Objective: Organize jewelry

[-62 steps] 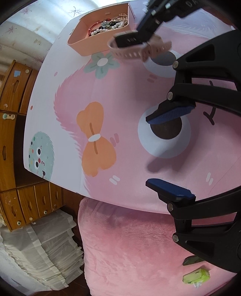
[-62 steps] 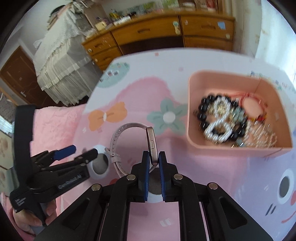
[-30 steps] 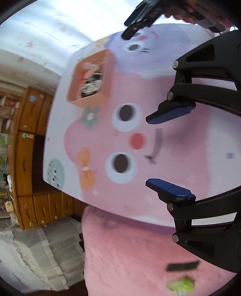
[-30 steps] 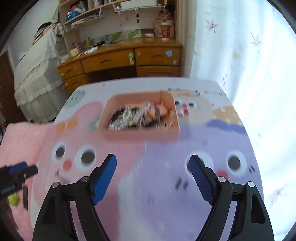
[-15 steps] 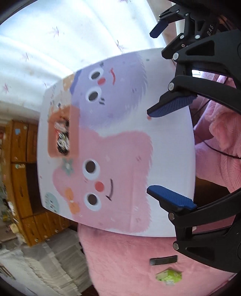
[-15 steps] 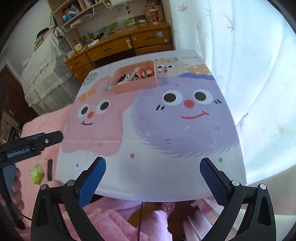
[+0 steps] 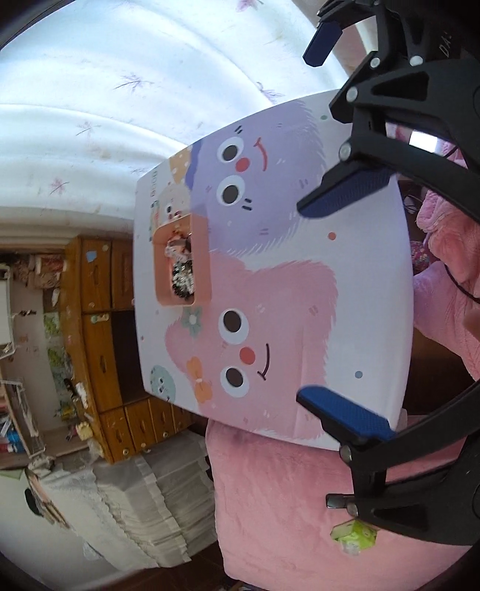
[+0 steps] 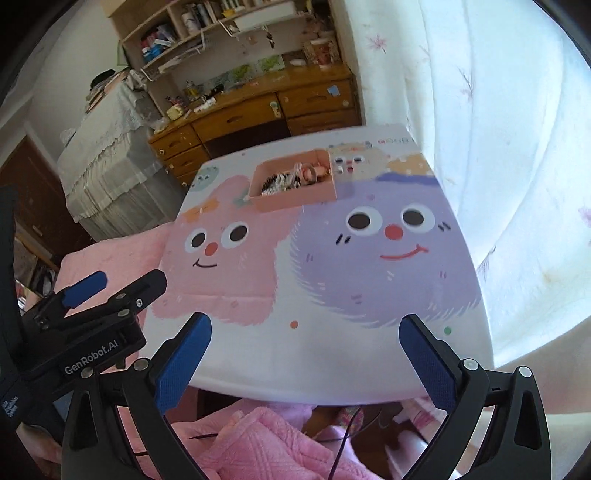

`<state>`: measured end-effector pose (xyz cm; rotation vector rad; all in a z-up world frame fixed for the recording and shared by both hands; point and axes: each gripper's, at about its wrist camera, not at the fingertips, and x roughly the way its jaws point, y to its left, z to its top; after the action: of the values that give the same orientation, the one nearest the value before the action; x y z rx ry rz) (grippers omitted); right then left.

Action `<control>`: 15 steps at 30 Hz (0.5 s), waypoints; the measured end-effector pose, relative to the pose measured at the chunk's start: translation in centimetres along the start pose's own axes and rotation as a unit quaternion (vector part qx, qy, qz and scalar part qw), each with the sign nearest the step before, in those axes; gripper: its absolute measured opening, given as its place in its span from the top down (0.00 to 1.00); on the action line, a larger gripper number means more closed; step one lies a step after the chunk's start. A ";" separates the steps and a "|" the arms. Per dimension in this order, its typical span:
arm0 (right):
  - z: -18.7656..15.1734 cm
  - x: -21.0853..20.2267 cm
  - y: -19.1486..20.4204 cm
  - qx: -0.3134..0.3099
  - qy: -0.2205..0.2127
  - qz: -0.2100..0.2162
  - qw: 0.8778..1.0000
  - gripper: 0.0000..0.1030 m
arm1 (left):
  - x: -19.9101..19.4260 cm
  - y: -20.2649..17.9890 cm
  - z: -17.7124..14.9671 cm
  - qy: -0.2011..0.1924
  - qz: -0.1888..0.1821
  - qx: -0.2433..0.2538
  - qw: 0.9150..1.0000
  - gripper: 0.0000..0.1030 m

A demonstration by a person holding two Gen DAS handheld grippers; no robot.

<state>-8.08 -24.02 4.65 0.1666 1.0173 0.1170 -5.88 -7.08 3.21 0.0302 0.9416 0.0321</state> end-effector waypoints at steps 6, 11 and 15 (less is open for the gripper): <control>0.7 -1.1 1.0 -0.018 -0.019 -0.003 1.000 0.00 | -0.3 0.8 0.3 -0.012 0.015 -0.014 1.000 0.00; 1.8 -0.4 1.1 -0.029 -0.014 0.003 0.999 0.00 | 0.4 0.7 0.7 -0.004 0.016 -0.018 1.000 0.00; 2.3 0.3 1.2 -0.036 -0.007 0.009 0.999 0.00 | 1.0 0.5 0.8 0.000 0.020 -0.022 1.000 0.00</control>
<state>-6.00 -23.02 5.85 0.1114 0.9973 0.1684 -4.69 -6.59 2.92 0.0091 0.9406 0.0896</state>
